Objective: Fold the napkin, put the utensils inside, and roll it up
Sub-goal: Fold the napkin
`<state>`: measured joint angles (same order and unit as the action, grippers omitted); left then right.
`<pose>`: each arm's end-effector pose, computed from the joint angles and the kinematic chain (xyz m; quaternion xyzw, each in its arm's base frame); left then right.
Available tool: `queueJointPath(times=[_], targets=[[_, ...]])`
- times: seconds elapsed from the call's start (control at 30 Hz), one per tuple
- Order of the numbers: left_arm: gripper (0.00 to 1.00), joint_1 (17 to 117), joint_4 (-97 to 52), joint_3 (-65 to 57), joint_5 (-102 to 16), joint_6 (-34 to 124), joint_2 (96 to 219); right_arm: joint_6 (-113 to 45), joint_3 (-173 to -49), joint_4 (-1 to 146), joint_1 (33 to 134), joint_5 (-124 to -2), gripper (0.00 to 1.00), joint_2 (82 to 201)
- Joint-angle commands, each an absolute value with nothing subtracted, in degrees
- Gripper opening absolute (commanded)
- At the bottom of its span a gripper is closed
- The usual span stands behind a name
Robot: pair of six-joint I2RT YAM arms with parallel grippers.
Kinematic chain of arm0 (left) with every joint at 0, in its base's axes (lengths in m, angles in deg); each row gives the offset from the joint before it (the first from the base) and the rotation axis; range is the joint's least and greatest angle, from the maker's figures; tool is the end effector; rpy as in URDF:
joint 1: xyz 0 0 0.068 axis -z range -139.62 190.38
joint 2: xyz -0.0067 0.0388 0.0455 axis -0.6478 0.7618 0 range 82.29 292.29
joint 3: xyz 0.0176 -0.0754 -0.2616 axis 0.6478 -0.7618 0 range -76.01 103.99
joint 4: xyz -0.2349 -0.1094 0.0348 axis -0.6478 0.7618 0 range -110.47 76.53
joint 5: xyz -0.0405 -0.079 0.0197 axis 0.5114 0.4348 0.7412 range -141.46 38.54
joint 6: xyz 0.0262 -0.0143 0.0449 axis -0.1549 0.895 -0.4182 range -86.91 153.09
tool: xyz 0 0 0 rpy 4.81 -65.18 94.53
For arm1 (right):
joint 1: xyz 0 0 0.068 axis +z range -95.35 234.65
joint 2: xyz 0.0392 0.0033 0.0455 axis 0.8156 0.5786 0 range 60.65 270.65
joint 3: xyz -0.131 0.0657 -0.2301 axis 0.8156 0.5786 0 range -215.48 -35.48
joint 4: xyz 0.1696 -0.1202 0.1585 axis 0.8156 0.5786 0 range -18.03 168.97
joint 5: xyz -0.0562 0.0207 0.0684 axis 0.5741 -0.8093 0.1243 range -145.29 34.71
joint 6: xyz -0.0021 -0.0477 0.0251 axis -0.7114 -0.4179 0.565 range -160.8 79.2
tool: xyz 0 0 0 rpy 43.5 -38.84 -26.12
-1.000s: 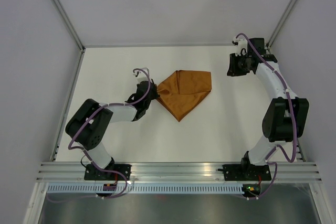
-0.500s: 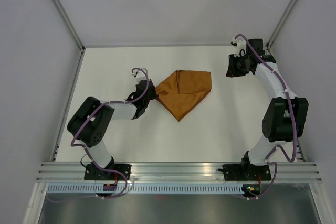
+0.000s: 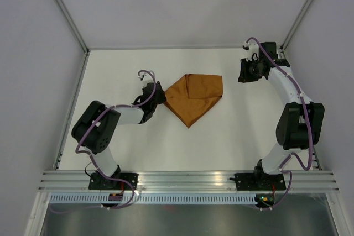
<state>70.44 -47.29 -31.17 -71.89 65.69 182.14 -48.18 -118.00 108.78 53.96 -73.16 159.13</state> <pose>0.3087 -0.1644 0.1566 -0.1097 0.8422 -0.1329 0.5109 0.3763 0.0063 0.2790 -0.1041 0.9317 0.1247 0.3249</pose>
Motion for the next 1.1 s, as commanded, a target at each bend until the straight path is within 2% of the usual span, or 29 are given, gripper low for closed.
queueJointPath(times=[0.0, 0.07, 0.5, 1.07], targets=[[0.4, 69.73, -47.45, -29.69, -71.85, 67.37, 181.78, -49.06, -117.75, 107.65, 54.21, -72.34, 0.32, 158.74], [0.44, 69.82, -47.27, -29.78, -72.38, 67.28, 181.26, -49.24, -117.75, 107.65, 54.3, -72.08, 0.32, 158.56], [0.49, 68.24, -45.34, -31.71, -73.0, 67.81, 178.88, -50.12, -118.62, 108.88, 59.3, -72.08, 0.32, 159.0], [0.53, 67.89, -52.02, -35.31, -66.84, 68.51, 178.44, -49.94, -118.62, 108.26, 79.95, -65.32, 0.31, 164.54]])
